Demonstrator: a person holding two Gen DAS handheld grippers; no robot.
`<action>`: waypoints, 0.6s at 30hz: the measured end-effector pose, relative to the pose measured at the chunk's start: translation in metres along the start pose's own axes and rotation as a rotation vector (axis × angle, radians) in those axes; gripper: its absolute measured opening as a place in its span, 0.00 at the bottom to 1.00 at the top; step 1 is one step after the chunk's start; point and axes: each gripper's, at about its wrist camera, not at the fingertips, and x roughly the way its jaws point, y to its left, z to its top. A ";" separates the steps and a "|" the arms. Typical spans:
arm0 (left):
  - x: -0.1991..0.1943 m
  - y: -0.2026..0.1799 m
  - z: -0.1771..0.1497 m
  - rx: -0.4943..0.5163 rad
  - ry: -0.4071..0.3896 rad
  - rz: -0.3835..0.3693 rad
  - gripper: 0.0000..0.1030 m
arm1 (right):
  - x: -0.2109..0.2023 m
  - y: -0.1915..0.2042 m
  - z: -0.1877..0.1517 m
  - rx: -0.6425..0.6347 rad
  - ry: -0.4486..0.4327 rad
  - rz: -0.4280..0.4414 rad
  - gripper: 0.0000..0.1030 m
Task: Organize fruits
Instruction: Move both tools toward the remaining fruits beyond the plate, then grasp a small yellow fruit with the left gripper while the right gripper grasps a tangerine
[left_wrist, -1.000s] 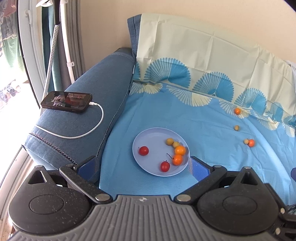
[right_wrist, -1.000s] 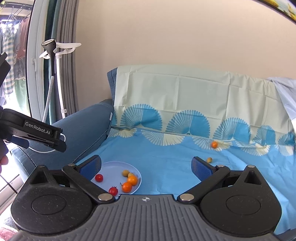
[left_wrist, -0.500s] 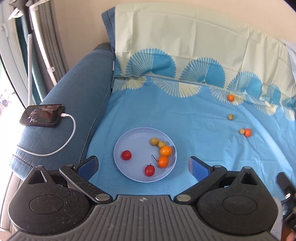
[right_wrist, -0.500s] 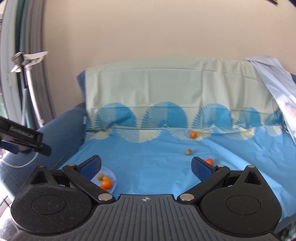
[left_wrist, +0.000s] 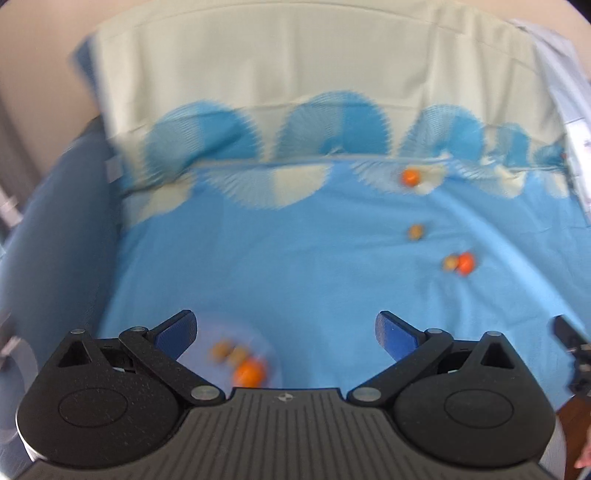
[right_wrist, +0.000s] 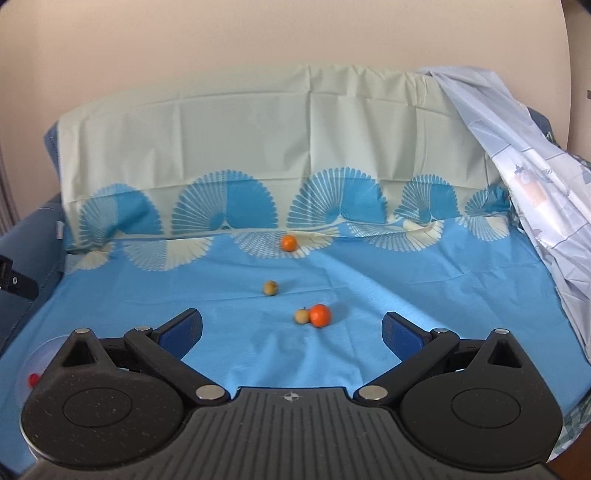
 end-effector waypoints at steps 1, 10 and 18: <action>0.018 -0.012 0.011 0.003 -0.001 -0.019 1.00 | 0.020 -0.005 0.003 0.008 0.000 -0.015 0.99; 0.194 -0.113 0.071 0.068 0.095 -0.117 1.00 | 0.173 -0.037 -0.011 0.119 0.097 -0.141 0.99; 0.303 -0.164 0.086 0.153 0.166 -0.154 1.00 | 0.275 -0.042 -0.048 0.065 0.200 -0.227 0.99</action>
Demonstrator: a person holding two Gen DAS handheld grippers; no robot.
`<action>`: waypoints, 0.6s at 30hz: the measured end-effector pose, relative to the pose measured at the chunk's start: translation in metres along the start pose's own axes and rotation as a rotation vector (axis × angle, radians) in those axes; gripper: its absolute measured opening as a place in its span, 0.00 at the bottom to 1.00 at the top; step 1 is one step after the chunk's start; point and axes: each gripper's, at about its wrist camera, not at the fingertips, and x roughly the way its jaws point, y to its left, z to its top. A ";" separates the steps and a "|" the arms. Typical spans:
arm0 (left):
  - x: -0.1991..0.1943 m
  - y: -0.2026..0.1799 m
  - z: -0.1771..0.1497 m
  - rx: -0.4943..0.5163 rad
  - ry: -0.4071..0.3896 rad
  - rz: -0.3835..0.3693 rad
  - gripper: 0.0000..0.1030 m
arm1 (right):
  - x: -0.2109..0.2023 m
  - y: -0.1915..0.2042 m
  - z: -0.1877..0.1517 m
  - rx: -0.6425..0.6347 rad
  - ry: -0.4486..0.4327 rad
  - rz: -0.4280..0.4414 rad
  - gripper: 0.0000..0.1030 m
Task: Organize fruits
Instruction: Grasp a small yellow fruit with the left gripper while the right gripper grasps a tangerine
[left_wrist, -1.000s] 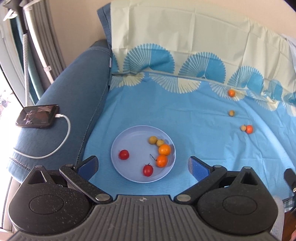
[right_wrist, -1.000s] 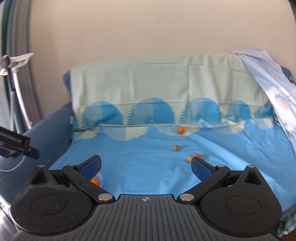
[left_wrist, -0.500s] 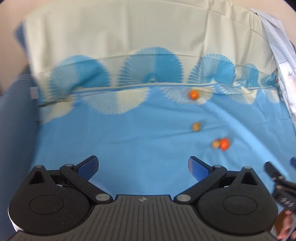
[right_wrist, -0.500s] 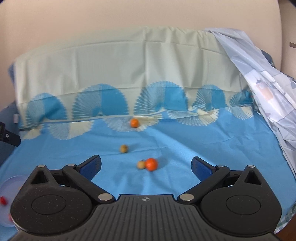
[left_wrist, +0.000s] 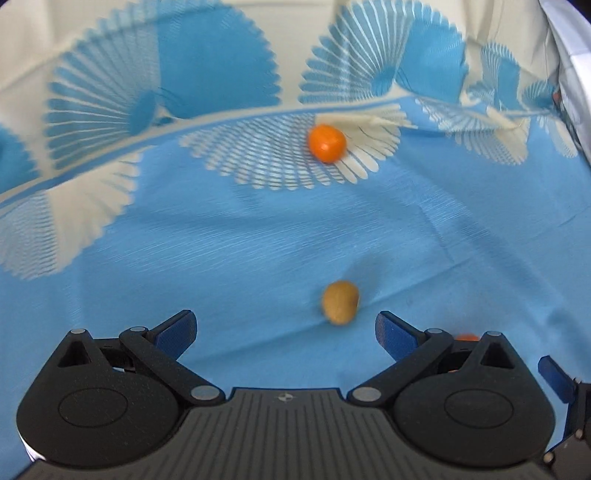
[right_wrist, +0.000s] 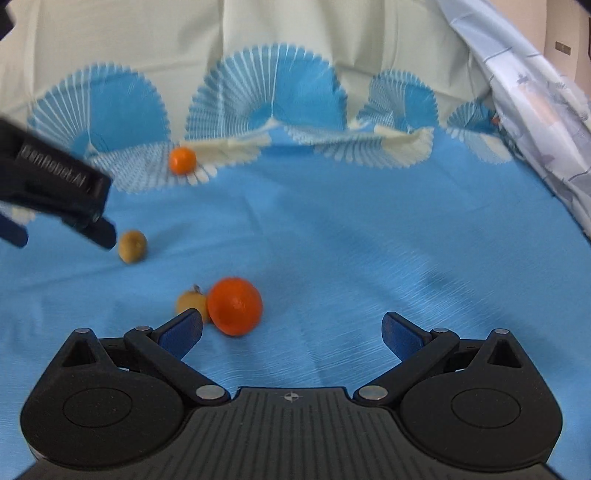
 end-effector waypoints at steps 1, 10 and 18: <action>0.010 -0.002 0.002 0.005 0.012 -0.002 1.00 | 0.008 0.001 -0.002 0.003 0.004 -0.008 0.99; 0.033 -0.007 0.007 0.022 0.035 0.002 0.98 | 0.024 0.007 -0.011 -0.053 -0.068 -0.023 0.96; 0.008 -0.002 0.004 -0.023 0.014 -0.079 0.26 | 0.010 -0.002 -0.007 0.003 -0.087 0.056 0.35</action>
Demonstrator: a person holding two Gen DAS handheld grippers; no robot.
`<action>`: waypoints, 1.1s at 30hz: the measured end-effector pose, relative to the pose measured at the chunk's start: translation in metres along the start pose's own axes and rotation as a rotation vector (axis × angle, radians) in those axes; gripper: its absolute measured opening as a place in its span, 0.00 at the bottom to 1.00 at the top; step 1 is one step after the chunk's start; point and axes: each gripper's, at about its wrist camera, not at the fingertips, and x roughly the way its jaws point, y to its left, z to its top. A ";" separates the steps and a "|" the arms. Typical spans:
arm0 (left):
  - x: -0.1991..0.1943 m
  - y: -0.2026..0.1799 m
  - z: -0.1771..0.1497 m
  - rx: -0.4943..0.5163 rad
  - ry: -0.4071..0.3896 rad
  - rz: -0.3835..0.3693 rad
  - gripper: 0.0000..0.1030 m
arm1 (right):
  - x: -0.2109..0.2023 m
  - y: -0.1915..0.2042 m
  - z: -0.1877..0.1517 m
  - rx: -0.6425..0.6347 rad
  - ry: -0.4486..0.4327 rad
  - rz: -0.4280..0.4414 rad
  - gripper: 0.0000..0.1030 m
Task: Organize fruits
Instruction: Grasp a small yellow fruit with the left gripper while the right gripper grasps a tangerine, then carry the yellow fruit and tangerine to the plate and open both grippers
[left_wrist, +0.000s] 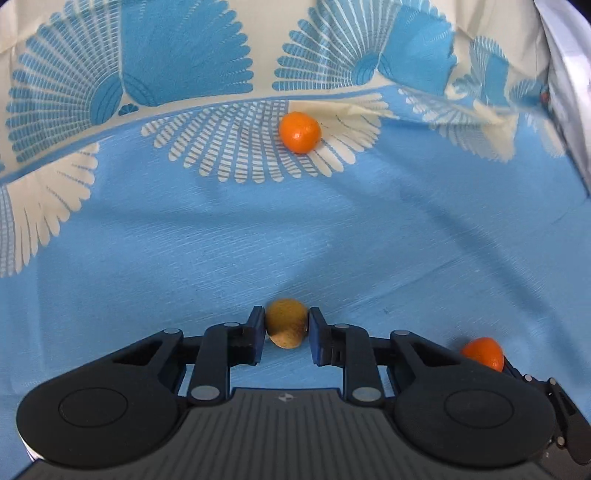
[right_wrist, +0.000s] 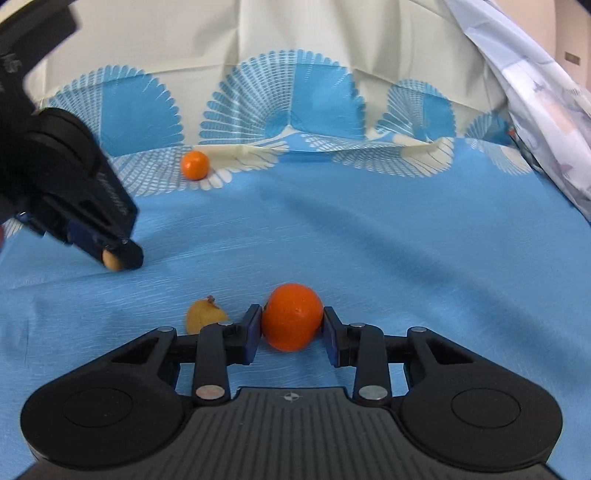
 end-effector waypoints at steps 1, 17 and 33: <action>-0.003 0.000 0.000 0.001 -0.002 0.009 0.26 | 0.000 -0.002 0.000 0.014 -0.006 -0.011 0.35; -0.239 0.044 -0.137 -0.095 -0.018 0.113 0.26 | -0.150 -0.041 0.020 0.117 -0.111 0.008 0.35; -0.446 0.108 -0.333 -0.328 -0.108 0.241 0.26 | -0.411 0.043 -0.013 -0.103 -0.036 0.459 0.35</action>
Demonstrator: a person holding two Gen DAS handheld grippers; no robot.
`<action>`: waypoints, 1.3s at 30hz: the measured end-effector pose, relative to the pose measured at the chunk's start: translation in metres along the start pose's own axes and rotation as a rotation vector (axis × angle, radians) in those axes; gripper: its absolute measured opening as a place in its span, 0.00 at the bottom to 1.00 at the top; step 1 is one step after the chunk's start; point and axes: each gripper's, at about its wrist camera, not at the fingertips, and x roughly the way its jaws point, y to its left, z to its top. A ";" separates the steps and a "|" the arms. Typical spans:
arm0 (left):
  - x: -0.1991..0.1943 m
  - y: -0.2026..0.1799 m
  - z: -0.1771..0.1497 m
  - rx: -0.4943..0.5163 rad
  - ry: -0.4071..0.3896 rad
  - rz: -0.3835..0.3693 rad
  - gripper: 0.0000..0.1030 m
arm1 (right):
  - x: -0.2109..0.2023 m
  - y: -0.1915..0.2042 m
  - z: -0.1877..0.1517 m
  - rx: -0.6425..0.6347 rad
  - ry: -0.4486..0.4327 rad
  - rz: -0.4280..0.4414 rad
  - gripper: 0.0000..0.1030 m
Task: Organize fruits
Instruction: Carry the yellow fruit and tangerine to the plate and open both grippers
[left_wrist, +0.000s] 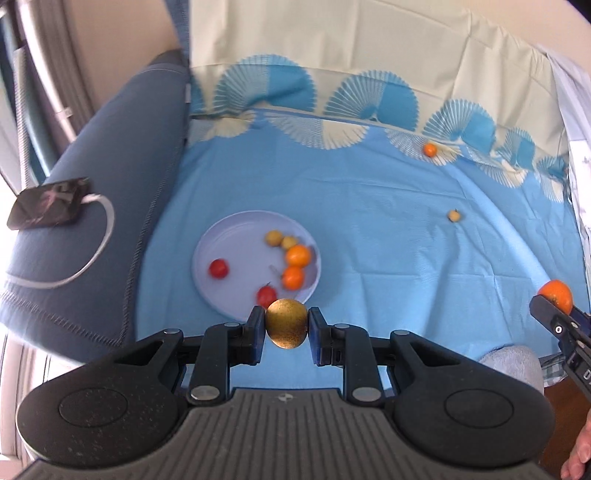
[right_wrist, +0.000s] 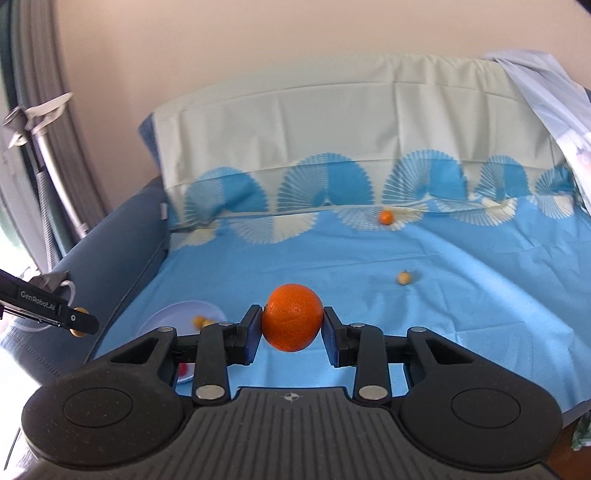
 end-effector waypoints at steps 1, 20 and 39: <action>-0.005 0.004 -0.006 -0.006 -0.005 0.003 0.26 | -0.007 0.008 -0.002 -0.017 -0.003 0.004 0.35; -0.045 0.052 -0.046 -0.094 -0.071 -0.013 0.26 | -0.054 0.072 -0.022 -0.184 -0.037 0.031 0.35; -0.029 0.060 -0.028 -0.104 -0.059 -0.015 0.26 | -0.031 0.077 -0.022 -0.195 0.024 0.030 0.35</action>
